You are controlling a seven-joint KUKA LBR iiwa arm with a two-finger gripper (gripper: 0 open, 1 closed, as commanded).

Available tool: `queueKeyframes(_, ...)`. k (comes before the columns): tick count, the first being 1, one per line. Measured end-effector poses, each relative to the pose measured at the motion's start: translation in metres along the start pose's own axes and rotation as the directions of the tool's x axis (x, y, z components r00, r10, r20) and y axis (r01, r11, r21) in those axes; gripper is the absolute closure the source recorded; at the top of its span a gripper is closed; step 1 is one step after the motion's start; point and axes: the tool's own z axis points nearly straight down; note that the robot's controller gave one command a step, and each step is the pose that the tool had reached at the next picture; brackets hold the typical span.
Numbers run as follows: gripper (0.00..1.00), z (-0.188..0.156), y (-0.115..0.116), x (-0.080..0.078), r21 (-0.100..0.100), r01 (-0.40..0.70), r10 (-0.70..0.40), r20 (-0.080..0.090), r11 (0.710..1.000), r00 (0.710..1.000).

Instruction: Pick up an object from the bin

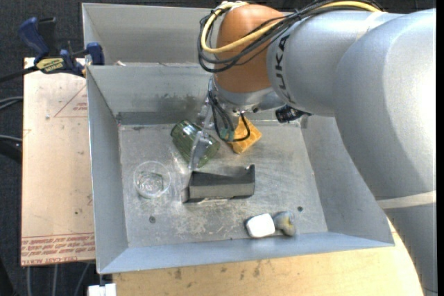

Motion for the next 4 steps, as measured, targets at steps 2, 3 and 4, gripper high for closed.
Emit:
queueKeyframes(2, 0.0, 0.002, 0.006, -0.001, -0.001, 0.331, -0.331, 0.012, 0.944, 0.944)
queueKeyframes(3, 1.0, 0.047, 0.038, -0.008, -0.004, 0.108, -0.108, 0.008, 0.994, 0.994)
queueKeyframes(4, 1.0, 0.047, 0.038, -0.008, -0.005, 0.108, -0.108, 0.009, 0.994, 0.994)
